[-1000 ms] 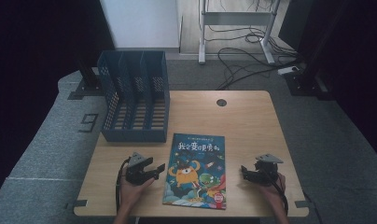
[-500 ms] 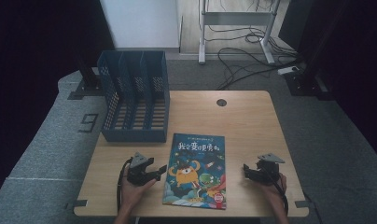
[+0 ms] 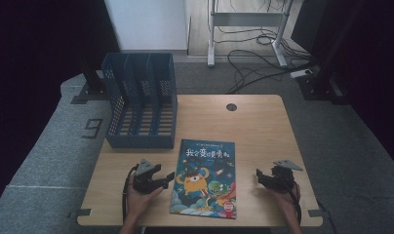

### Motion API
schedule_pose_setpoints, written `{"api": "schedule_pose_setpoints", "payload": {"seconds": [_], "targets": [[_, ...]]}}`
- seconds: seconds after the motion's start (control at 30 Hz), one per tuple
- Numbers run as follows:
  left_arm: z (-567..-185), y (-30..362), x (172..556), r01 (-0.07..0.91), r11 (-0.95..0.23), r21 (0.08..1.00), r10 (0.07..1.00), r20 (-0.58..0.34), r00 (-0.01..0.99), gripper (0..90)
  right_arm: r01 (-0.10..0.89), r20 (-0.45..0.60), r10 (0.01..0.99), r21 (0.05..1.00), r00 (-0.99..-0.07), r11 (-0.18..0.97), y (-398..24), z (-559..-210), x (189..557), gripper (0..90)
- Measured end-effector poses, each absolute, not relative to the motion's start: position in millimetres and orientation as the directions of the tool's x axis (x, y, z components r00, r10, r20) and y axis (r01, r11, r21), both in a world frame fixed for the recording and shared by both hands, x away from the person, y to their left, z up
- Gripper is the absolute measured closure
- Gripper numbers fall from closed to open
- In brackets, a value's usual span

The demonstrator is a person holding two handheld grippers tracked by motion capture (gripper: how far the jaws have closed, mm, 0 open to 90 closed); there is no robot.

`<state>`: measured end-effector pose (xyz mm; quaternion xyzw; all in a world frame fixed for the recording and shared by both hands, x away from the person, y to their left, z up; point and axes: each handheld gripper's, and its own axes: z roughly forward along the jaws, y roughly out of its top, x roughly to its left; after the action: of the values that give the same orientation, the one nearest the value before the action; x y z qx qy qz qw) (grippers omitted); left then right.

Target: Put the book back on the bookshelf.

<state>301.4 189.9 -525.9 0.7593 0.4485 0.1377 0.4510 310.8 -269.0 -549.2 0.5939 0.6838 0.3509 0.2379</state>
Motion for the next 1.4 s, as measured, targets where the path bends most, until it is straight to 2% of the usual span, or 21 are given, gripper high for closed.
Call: {"api": "schedule_pose_setpoints", "payload": {"seconds": [0.47, 1.0, 1.17, 1.23, 1.4], "targets": [[-526.9, 179.4, 297.0, 0.559, -0.208, 0.803, 0.798, -0.191, 0.572, 28.5, 0.568, 0.114, 0.959, 0.821, -0.261, 0.057, -248.6, -528.9, 302.8, 21.2], [-530.5, 169.8, 297.3, 0.574, -0.215, 0.79, 0.786, -0.21, 0.582, 28.6, 0.57, 0.098, 0.935, 0.812, -0.34, 0.122, -203.0, -519.7, 308.4, 21.0], [-532.9, 164.5, 296.9, 0.579, -0.229, 0.782, 0.787, -0.201, 0.584, 28.4, 0.56, 0.133, 0.924, 0.823, -0.359, 0.099, -190.7, -525.6, 307.5, 21.4], [-533.7, 162.5, 296.7, 0.588, -0.234, 0.774, 0.787, -0.204, 0.583, 27.6, 0.578, 0.104, 0.918, 0.802, -0.384, 0.151, -182.6, -534.2, 308.6, 20.8], [-534.4, 159.4, 296.8, 0.607, -0.228, 0.761, 0.794, -0.216, 0.569, 26.5, 0.597, 0.119, 0.91, 0.787, -0.396, 0.156, -179.2, -544.2, 306.7, 20.9]]}}
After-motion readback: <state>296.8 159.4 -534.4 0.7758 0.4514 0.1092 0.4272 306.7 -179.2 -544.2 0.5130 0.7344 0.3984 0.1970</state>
